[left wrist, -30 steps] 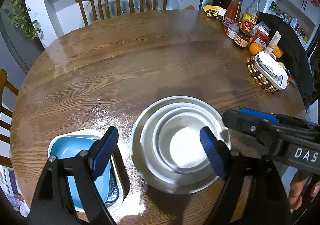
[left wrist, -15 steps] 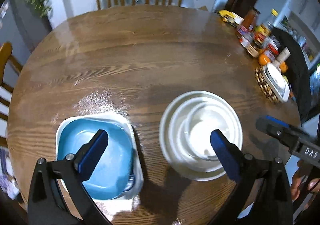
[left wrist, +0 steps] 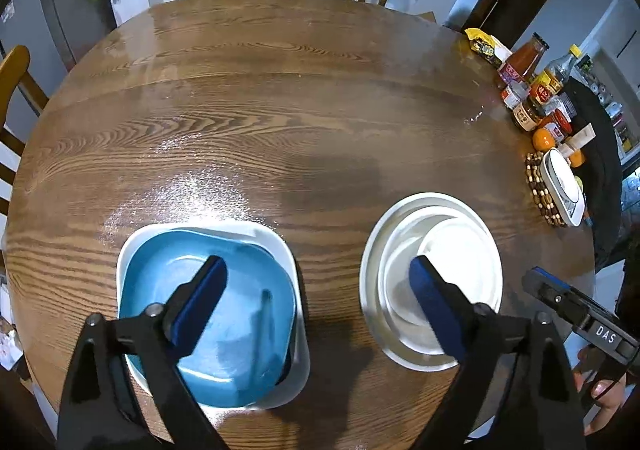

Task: Organize plates and bowls
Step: 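Close the left gripper on the rim of the nested white bowl set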

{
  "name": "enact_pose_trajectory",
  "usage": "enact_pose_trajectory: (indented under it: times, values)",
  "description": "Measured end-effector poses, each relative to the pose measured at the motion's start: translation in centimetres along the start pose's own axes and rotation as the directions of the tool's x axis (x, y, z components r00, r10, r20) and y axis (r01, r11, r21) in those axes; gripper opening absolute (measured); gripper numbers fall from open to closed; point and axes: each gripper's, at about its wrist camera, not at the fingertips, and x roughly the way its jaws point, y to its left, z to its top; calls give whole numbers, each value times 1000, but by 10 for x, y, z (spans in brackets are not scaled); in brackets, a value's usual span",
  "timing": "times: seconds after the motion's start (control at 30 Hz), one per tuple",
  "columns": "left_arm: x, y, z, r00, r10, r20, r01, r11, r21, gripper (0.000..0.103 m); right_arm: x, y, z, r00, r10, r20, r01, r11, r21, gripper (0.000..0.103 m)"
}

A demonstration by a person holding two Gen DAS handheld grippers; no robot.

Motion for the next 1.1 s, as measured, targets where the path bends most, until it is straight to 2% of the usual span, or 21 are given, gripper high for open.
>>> enact_pose_trajectory:
  times: [0.03, 0.13, 0.27, 0.4, 0.47, 0.53, 0.83, 1.1]
  values:
    - [1, -1, 0, 1000, 2, -2, -2, 1000, 7, 82, 1, -1, 0, 1000, 3, -1, -3, 1000, 8, 61]
    - [5, -3, 1, 1000, 1, -9, -1, 1000, 15, 79, 5, -3, 0, 1000, 16, -10, -16, 1000, 7, 51]
    - [10, -4, 2, 1000, -9, -23, 10, 1000, 18, 60, 11, -4, 0, 999, 37, -29, -36, 999, 12, 38]
    - [14, -7, 3, 999, -11, -33, 11, 1000, 24, 58, 16, -4, -1, 998, 34, -44, -34, 999, 10, 31]
    - [17, -10, 2, 999, -9, -44, 10, 999, 33, 45, 17, -2, -1, 998, 30, -50, -30, 1000, 1, 27]
    - [21, -11, 3, 998, -2, -57, 5, 999, 41, 39, 19, 0, -1, 998, 23, -55, -24, 1000, -8, 26]
    - [33, -13, 4, 995, 2, -104, 2, 999, 39, 39, 24, 3, 1, 997, 2, -73, -5, 999, -32, 25]
    - [44, -17, 0, 987, 32, -159, -19, 997, 80, 38, 33, 2, 2, 994, 6, -106, -8, 1000, -16, 25]
